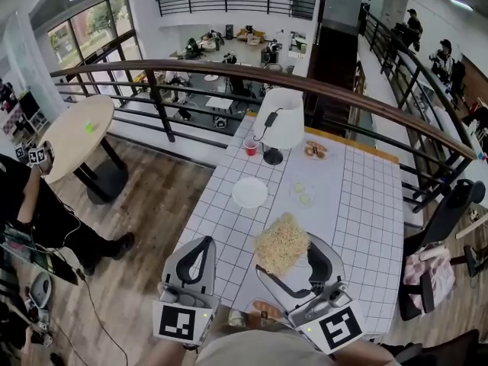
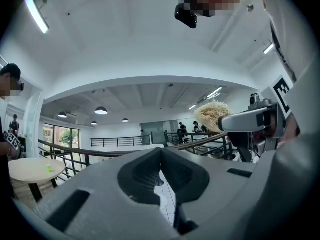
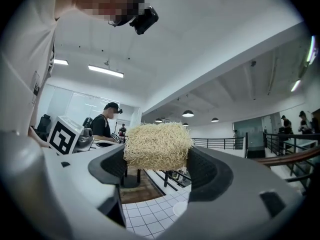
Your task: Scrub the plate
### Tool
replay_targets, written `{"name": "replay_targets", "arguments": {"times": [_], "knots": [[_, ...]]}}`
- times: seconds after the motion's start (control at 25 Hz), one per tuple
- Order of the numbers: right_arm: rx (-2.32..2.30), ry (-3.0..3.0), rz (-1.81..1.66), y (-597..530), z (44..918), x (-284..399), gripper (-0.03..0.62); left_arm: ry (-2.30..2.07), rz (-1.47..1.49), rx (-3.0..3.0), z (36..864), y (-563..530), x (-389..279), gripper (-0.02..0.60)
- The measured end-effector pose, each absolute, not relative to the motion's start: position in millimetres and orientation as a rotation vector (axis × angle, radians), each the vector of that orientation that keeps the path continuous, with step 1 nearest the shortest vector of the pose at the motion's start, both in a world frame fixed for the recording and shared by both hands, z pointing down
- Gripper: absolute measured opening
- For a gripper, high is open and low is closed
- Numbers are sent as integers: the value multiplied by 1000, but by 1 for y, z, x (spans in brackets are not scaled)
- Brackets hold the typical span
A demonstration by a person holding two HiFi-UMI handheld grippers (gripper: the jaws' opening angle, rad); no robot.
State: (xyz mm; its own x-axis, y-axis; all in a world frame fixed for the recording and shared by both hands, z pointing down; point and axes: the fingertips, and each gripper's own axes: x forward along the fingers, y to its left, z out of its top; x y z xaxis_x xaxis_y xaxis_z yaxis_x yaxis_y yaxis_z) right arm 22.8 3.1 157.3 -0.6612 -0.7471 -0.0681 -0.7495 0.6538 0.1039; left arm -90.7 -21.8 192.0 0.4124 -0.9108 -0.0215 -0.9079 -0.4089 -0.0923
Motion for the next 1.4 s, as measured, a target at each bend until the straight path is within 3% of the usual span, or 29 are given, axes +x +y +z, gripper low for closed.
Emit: {"name": "replay_targets", "arguments": {"times": [0.24, 1.4], "knots": [[-1339, 2804, 159, 8, 171, 36, 367, 1681, -158, -2577, 214, -11, -90, 12], [-1375, 2840, 354, 6, 158, 35, 365, 1600, -71, -2582, 184, -17, -74, 12]]}}
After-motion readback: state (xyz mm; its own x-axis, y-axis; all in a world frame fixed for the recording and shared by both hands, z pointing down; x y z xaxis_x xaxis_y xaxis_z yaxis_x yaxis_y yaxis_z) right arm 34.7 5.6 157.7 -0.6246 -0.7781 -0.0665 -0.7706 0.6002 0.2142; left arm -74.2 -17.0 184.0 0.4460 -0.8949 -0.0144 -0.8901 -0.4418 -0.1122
